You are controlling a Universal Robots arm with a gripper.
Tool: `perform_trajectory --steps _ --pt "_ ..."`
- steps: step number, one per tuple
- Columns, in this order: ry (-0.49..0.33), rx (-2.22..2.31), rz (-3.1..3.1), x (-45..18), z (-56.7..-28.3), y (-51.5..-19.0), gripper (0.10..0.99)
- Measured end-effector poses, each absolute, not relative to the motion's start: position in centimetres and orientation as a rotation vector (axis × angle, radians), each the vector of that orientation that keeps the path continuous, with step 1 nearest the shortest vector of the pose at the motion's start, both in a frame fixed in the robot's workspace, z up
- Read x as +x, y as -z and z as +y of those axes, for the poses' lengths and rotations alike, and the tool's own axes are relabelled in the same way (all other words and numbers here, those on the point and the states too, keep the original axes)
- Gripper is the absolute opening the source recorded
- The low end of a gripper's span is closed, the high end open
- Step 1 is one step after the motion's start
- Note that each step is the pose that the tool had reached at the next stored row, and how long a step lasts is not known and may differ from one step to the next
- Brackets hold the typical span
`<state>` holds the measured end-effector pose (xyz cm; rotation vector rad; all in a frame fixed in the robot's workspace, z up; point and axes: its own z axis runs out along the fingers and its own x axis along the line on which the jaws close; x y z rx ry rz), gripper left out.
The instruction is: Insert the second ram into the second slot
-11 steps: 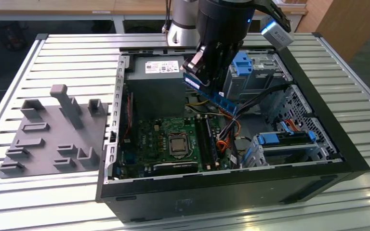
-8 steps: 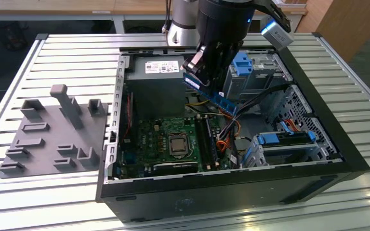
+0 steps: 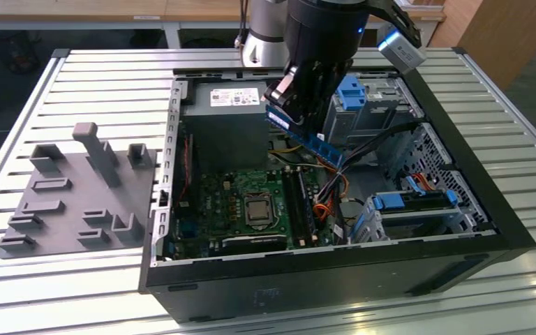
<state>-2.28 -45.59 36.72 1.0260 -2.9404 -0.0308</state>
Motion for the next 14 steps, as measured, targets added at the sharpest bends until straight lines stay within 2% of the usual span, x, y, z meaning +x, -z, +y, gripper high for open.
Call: perform_trajectory --steps 14 --pt "0.032 0.968 -2.96 -2.28 -45.59 -36.72 0.133"
